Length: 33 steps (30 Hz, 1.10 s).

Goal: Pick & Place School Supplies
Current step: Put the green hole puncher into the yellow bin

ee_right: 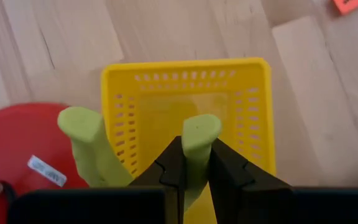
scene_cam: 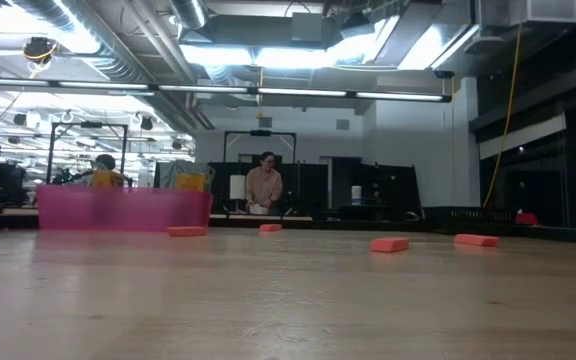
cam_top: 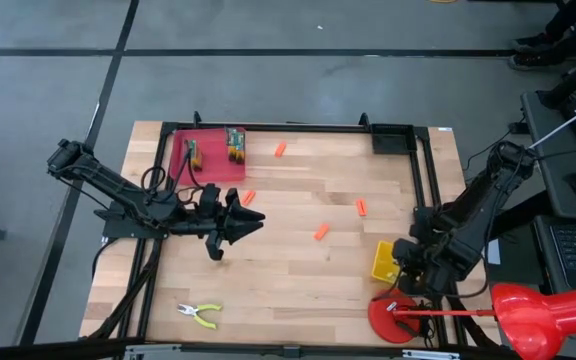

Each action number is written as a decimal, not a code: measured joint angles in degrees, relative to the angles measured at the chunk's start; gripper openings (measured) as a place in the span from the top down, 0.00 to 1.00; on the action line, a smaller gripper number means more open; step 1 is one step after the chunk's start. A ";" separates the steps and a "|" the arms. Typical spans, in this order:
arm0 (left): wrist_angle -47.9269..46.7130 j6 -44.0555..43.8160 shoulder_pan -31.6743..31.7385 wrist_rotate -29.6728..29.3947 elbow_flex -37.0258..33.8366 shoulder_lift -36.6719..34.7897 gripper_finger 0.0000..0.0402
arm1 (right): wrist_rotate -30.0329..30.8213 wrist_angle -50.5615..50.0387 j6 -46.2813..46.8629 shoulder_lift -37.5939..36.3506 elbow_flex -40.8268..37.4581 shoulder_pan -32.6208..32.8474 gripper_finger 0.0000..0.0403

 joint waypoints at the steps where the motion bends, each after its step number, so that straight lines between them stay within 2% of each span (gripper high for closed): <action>1: 0.18 0.00 0.00 0.00 0.00 0.01 0.73 | -0.39 -0.37 0.26 0.00 0.00 0.34 0.89; 14: 0.74 0.02 0.00 -0.33 0.00 0.01 0.74 | -3.25 -3.59 7.14 0.00 0.02 6.95 0.89; 26: 0.74 0.12 0.00 -0.31 0.00 0.01 0.77 | -2.42 -3.39 8.64 0.00 0.02 7.61 0.88; 33: 0.72 0.14 0.00 -0.28 0.00 0.01 0.77 | -2.61 -3.67 8.32 0.00 0.02 7.66 0.61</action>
